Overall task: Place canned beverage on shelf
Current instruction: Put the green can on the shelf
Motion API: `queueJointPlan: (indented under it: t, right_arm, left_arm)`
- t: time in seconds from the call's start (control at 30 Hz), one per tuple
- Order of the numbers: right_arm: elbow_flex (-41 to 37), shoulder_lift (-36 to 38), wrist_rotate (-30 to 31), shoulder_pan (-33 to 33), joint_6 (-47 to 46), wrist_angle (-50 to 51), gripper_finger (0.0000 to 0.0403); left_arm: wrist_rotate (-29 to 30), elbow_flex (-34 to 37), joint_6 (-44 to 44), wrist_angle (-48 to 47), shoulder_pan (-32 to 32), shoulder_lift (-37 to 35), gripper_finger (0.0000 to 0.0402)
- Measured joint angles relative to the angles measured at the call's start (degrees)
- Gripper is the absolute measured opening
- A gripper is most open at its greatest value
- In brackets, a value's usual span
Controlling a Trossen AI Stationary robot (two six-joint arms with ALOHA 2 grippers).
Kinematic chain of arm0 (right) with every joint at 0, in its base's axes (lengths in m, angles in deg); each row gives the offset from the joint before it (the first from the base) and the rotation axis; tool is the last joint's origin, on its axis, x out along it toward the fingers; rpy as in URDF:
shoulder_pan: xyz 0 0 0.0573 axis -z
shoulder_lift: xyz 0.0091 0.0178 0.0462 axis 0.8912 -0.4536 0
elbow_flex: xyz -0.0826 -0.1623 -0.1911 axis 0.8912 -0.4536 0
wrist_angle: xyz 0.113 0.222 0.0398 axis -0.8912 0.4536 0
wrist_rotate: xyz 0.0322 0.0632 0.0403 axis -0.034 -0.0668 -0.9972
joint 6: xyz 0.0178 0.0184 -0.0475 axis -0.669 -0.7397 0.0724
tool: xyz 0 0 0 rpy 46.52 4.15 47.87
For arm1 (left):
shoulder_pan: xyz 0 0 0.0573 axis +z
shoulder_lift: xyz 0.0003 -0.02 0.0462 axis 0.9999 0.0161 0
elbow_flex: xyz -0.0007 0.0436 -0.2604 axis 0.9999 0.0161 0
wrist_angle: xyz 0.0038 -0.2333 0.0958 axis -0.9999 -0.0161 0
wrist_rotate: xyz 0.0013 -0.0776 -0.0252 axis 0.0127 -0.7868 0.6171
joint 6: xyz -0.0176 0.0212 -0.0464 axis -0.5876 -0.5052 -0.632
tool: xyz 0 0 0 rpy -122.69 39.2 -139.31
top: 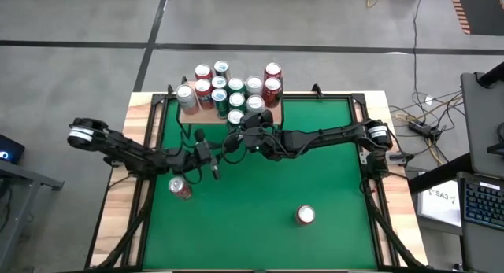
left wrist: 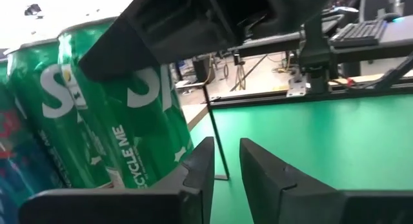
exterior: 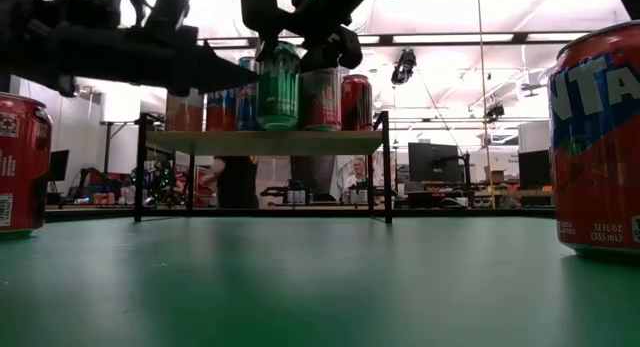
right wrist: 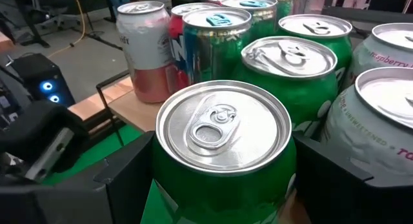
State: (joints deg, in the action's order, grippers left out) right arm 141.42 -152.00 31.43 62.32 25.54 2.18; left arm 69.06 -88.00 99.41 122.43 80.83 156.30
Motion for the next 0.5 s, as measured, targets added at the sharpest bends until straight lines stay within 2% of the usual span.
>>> queueJointPlan:
  t: [0.5]
  right_arm:
    - [0.0,-1.1,0.0,1.4,-1.3,-1.4,0.0299]
  left_arm:
    - [-0.1,0.0,-0.1,12.3,4.0,10.3,0.0047]
